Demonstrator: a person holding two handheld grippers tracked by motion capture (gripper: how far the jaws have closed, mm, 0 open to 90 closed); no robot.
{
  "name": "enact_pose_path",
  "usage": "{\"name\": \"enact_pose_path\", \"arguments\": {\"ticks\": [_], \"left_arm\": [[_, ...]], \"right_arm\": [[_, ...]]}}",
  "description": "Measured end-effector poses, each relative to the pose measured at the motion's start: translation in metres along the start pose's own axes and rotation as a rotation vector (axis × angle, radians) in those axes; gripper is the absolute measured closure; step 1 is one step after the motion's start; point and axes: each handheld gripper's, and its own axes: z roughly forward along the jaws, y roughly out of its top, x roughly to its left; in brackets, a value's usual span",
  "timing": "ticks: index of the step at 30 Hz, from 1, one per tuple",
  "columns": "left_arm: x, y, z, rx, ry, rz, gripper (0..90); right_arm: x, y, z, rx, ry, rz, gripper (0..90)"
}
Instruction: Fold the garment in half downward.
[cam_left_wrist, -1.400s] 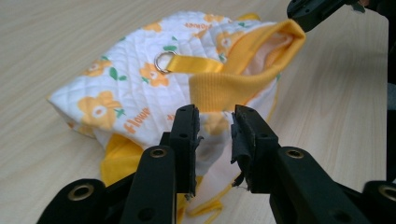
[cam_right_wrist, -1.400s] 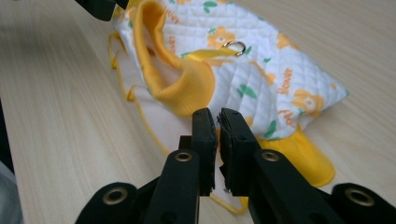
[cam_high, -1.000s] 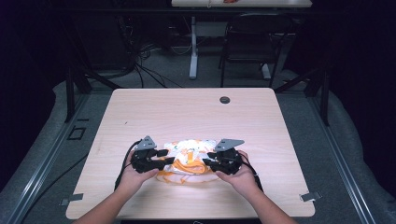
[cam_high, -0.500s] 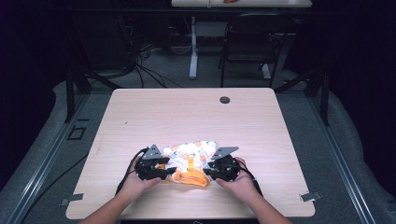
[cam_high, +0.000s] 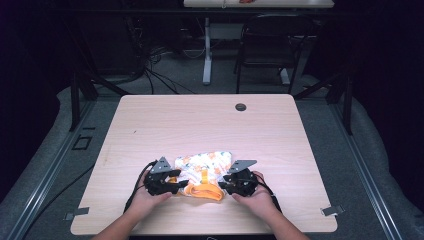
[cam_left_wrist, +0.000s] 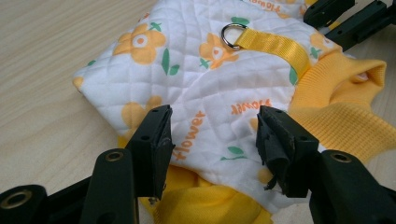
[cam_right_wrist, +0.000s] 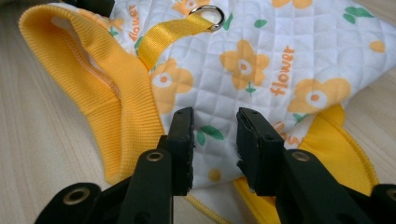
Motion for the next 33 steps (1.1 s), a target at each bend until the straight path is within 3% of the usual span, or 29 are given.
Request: {"name": "enact_pose_path", "arguments": {"ticks": [7, 17, 33], "left_arm": [[-0.001, -0.002, 0.002, -0.009, 0.017, -0.009, 46.2], [0.003, 0.004, 0.007, 0.014, 0.025, -0.013, 47.0], [0.014, 0.008, 0.015, -0.017, 0.053, -0.045, 47.9]], "right_arm": [[0.002, -0.001, 0.002, -0.007, -0.011, 0.003, 66.3], [-0.002, 0.002, 0.005, -0.007, -0.016, 0.023, 66.0], [-0.012, 0.007, 0.009, -0.012, -0.032, 0.036, 65.8]]}}
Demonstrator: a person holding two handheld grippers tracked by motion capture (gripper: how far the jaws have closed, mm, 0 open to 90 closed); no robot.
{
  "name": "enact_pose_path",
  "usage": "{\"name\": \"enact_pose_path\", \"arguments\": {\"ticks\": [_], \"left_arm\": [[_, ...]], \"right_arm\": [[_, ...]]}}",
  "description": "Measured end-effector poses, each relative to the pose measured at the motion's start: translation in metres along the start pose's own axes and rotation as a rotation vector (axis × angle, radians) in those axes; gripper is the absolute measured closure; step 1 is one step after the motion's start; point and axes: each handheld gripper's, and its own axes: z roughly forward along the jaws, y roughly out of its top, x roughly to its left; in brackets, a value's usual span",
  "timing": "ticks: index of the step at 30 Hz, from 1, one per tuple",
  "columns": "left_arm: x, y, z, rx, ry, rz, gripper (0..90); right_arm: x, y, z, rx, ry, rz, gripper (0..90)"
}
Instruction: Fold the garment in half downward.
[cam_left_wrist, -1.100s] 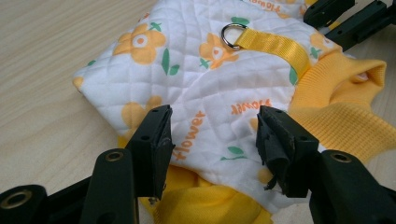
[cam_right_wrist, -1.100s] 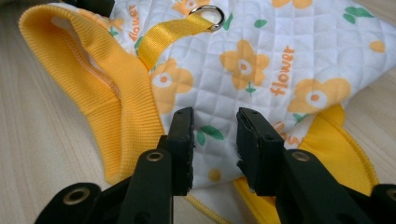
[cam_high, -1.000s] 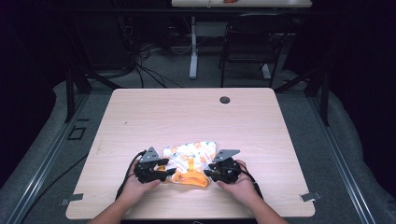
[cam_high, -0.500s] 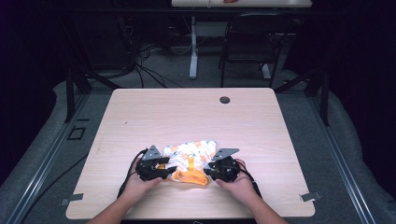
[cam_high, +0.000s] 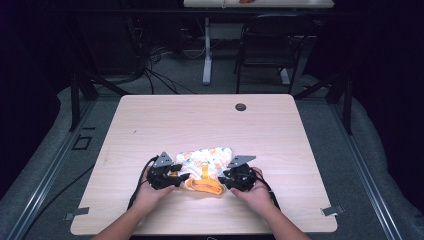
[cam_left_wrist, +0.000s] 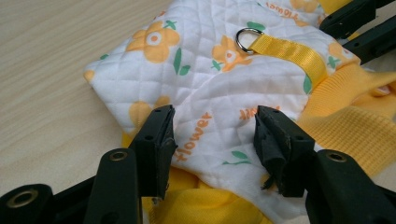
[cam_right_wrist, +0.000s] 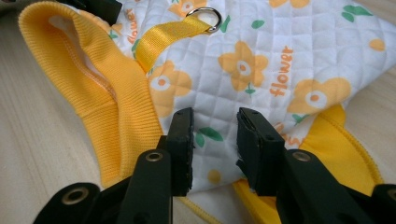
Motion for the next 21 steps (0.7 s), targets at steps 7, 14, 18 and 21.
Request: {"name": "enact_pose_path", "arguments": {"ticks": [7, 14, 18, 21], "left_arm": [[0.004, 0.001, 0.004, -0.031, 0.023, -0.031, 48.8], [0.008, 0.008, 0.007, -0.008, 0.033, -0.03, 49.0], [0.008, 0.009, 0.007, -0.017, 0.039, -0.036, 49.0], [0.006, 0.011, 0.001, -0.032, 0.03, -0.039, 48.7]], "right_arm": [[-0.008, 0.005, 0.005, -0.011, -0.005, 0.033, 65.6], [-0.011, 0.008, 0.006, -0.015, -0.024, 0.03, 64.2], [-0.012, 0.01, 0.005, -0.03, -0.021, 0.044, 64.7], [-0.01, 0.012, -0.005, -0.054, -0.021, 0.035, 64.4]]}}
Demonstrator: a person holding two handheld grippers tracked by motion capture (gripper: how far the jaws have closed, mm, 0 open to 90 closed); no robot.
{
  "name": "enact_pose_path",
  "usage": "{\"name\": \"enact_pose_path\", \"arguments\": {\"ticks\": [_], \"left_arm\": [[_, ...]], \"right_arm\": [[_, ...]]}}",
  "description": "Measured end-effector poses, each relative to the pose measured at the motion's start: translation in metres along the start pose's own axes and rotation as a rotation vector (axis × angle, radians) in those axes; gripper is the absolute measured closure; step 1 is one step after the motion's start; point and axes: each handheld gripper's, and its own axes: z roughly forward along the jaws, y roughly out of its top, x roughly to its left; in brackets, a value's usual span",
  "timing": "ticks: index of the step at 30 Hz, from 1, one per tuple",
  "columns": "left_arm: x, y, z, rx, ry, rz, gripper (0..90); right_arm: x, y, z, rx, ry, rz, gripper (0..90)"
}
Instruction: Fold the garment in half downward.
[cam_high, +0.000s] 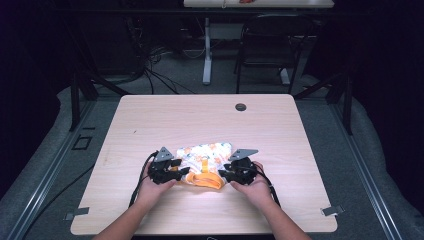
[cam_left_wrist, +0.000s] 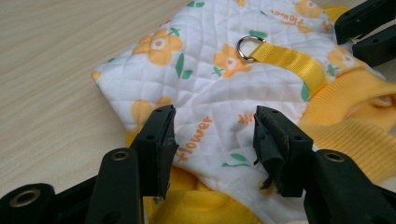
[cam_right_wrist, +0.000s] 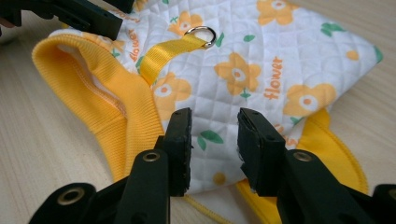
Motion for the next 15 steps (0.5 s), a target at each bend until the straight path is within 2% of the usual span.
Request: {"name": "enact_pose_path", "arguments": {"ticks": [2, 5, 7, 8, 11, 12, 15], "left_arm": [[0.0, 0.001, -0.003, -0.011, -0.004, 0.001, 48.8], [0.001, 0.004, -0.014, -0.025, -0.007, -0.025, 48.8], [0.001, 0.005, -0.018, -0.03, -0.005, -0.023, 48.8], [0.001, 0.006, -0.026, -0.036, -0.004, -0.027, 48.8], [0.0, 0.006, -0.033, -0.036, -0.001, -0.027, 48.9], [0.0, 0.007, -0.036, -0.03, -0.001, -0.023, 49.0], [0.0, 0.007, -0.046, -0.019, 0.001, -0.004, 49.0]], "right_arm": [[0.0, 0.001, -0.002, 0.003, -0.004, -0.007, 64.1], [0.004, 0.003, -0.015, -0.029, -0.014, -0.023, 62.6], [0.004, 0.003, -0.017, -0.035, -0.013, -0.02, 62.3], [0.004, 0.006, -0.025, -0.04, -0.027, -0.034, 61.8], [0.004, 0.007, -0.033, -0.061, -0.027, -0.031, 61.4], [0.004, 0.007, -0.042, -0.07, -0.034, -0.035, 61.3], [0.003, 0.005, -0.049, -0.078, -0.039, -0.032, 61.2]]}}
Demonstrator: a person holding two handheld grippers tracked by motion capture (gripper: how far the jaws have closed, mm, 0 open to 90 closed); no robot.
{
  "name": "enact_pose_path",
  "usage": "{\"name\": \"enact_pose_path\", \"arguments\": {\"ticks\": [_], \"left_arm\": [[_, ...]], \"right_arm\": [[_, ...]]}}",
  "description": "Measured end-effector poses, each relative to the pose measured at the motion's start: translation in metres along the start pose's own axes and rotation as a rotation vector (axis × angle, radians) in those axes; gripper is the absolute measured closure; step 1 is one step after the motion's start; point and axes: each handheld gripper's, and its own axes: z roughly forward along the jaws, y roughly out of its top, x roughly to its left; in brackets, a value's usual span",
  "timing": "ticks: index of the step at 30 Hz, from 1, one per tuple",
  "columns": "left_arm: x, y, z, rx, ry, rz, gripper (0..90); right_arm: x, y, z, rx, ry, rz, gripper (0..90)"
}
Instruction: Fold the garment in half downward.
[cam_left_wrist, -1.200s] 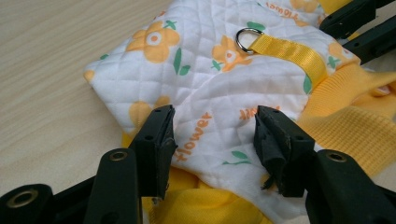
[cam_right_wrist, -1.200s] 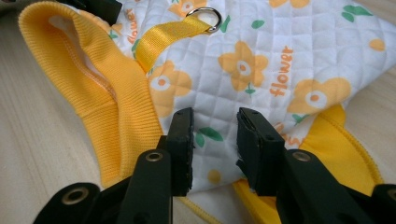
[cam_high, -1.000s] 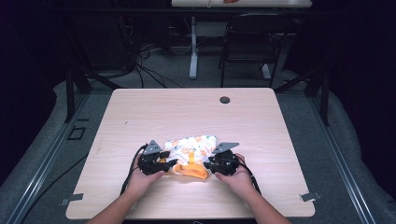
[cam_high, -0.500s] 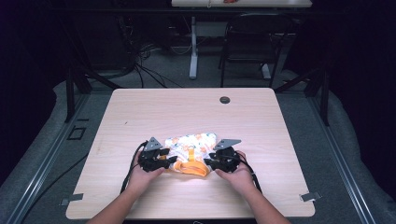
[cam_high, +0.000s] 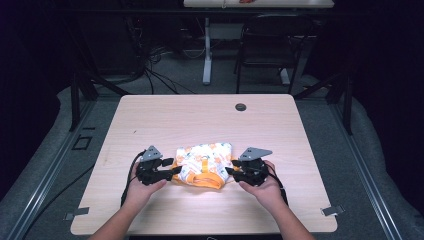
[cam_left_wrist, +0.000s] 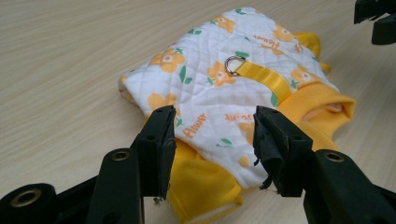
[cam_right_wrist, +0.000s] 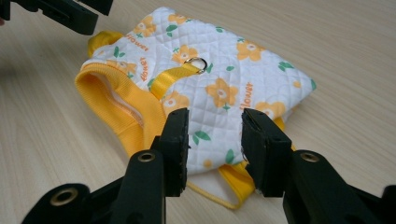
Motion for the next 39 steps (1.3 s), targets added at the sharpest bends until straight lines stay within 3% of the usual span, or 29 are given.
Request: {"name": "enact_pose_path", "arguments": {"ticks": [8, 17, 23, 26, 29, 37, 39], "left_arm": [[0.0, -0.012, -0.017, 0.025, 0.009, 0.022, 49.0], [0.002, -0.029, -0.027, 0.042, 0.011, -0.004, 48.9], [0.003, -0.037, -0.03, 0.023, 0.0, -0.031, 48.9], [0.004, -0.038, -0.032, 0.012, 0.022, -0.013, 49.0], [0.006, -0.039, -0.034, 0.0, 0.025, -0.026, 49.0], [0.015, -0.045, -0.034, 0.022, 0.059, -0.018, 49.0], [0.017, -0.046, -0.033, 0.026, 0.061, -0.022, 49.0]], "right_arm": [[-0.004, -0.014, -0.02, 0.005, -0.02, 0.016, 60.6], [-0.002, -0.031, -0.028, 0.033, -0.012, 0.033, 60.2], [0.003, -0.037, -0.025, 0.033, 0.006, 0.037, 60.2], [0.005, -0.039, -0.023, 0.017, 0.018, 0.041, 60.3], [0.005, -0.04, -0.021, 0.014, 0.003, 0.036, 60.3], [0.001, -0.05, -0.01, 0.014, -0.005, 0.081, 60.5], [0.002, -0.051, -0.009, 0.037, -0.014, 0.062, 60.4]]}}
